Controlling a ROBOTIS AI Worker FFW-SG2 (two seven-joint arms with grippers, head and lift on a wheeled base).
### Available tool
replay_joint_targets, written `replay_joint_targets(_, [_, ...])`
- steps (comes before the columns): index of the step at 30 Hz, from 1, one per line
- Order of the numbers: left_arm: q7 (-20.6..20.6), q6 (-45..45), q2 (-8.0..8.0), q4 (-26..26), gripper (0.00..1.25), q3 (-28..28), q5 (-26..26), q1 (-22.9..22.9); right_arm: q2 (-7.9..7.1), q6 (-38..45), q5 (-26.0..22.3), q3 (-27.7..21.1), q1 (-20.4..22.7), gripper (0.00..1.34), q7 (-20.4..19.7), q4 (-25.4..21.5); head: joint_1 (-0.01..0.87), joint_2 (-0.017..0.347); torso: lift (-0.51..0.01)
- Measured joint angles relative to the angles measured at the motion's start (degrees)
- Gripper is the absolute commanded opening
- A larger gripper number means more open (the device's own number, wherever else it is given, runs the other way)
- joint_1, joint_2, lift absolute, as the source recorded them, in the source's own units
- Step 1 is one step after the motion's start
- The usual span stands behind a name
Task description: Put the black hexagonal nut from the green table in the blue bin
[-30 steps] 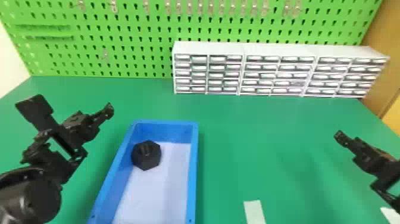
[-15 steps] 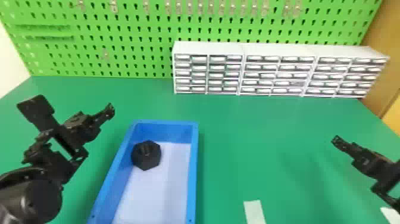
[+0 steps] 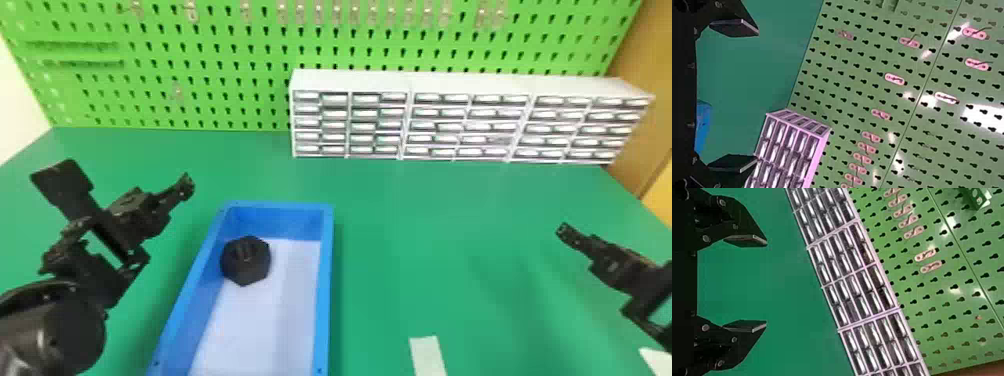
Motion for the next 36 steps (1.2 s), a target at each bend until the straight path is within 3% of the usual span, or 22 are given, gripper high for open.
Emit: replay_joint_targets(36, [0.0,0.0,0.03,0.1,1.1,-0.3,0.4,-0.3,-0.1,0.0,0.4,1.3,-1.0,0.81,0.0,0.5,0.666,0.032,-0.1])
